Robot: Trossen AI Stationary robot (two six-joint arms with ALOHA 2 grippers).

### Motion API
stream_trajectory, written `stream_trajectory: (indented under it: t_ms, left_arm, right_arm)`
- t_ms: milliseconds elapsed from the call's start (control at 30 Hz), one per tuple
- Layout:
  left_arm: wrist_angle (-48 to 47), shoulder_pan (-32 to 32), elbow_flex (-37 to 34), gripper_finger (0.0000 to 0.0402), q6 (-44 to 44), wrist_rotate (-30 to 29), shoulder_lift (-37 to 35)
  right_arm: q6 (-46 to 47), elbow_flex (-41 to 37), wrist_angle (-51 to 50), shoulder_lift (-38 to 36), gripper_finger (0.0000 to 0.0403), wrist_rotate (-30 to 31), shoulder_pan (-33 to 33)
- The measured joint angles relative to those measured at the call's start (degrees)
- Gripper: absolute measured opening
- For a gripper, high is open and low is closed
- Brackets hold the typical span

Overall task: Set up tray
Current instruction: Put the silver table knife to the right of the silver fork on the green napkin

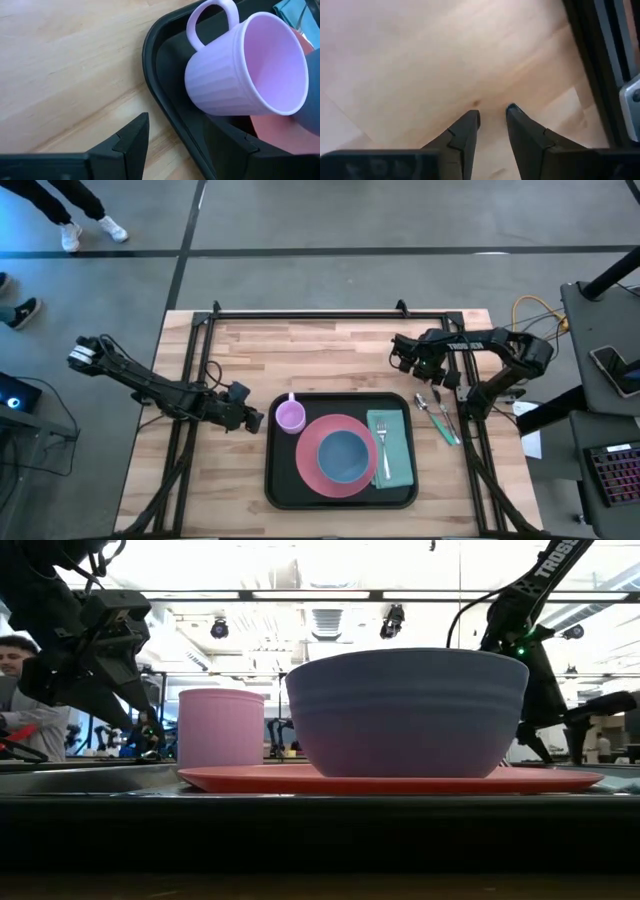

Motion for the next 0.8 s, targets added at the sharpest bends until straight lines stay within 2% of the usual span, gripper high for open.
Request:
stream_trajectory:
  t_ms: [167,367,500,667,800]
  left_arm:
    - [0.0,0.0,0.0,0.0166,0.0,0.0,0.0]
    - [0.0,0.0,0.0,0.0166,-0.2,0.1,0.0]
    - [-0.1,0.4,0.0,0.0166,-0.2,0.0,0.0]
    - [-1.1,2.3,0.0,0.0166,-0.2,-0.1,0.0]
    - [-1.2,3.3,0.0,0.0166,-0.2,-0.2,0.0]
  right_arm:
    - [3.8,3.1,-0.2,-2.6,0.0085,5.0,0.7]
    - [-9.9,10.5,-9.9,-7.7,0.0075,6.6,3.4]
    - [-17.1,12.2,-16.5,-7.4,0.0082,1.4,3.7]
    - [-20.5,9.2,-17.6,-4.0,0.0089,-7.1,4.0]
    - [-21.9,6.7,-18.0,0.2,0.0094,-9.0,5.0]
